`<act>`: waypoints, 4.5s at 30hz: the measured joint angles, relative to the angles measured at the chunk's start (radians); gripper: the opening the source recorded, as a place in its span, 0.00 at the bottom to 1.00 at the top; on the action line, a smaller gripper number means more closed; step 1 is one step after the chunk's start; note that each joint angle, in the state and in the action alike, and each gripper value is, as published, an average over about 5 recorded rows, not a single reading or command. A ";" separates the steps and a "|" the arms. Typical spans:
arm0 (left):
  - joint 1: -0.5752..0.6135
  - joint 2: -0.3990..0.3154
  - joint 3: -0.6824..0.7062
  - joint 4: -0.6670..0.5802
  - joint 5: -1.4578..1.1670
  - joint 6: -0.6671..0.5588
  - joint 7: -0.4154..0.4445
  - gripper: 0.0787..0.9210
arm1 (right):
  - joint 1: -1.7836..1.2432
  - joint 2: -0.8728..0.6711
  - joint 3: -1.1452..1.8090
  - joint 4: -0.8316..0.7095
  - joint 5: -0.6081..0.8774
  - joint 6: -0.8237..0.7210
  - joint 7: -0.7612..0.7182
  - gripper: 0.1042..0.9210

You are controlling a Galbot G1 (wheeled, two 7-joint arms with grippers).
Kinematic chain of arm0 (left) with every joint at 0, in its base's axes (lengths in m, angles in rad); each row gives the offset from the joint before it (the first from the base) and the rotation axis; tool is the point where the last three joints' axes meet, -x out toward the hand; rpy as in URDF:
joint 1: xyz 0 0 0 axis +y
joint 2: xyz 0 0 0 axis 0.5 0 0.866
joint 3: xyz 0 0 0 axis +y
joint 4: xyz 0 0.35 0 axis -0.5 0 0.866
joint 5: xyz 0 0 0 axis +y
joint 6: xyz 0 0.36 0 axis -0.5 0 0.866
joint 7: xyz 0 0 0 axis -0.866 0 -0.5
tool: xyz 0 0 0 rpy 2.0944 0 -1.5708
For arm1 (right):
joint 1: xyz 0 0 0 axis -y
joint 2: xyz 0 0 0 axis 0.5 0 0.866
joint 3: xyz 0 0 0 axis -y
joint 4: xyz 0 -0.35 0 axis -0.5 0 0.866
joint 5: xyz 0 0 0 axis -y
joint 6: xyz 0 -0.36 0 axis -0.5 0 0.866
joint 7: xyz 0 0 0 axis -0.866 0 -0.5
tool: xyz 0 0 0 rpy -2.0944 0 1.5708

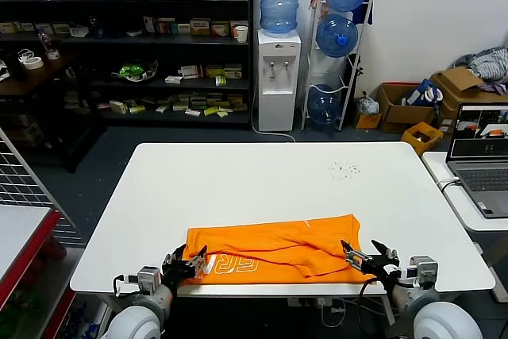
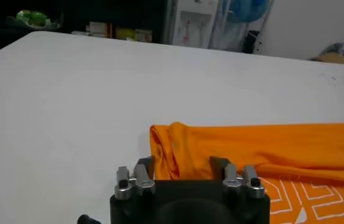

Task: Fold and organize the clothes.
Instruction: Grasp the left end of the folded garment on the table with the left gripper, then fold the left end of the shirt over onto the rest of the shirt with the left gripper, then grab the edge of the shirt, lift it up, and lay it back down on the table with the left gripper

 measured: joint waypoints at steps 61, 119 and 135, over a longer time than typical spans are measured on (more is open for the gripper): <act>0.068 0.435 -0.245 0.001 -0.253 0.047 -0.095 0.04 | 0.071 0.104 -0.059 -0.055 -0.099 0.025 -0.016 0.88; -0.068 0.272 -0.103 -0.018 -0.388 0.092 0.025 0.88 | 0.019 0.148 -0.034 -0.071 -0.134 0.024 -0.019 0.88; -0.067 0.281 -0.095 0.125 -0.278 0.057 0.205 0.83 | 0.006 0.149 -0.022 -0.068 -0.134 0.025 -0.019 0.88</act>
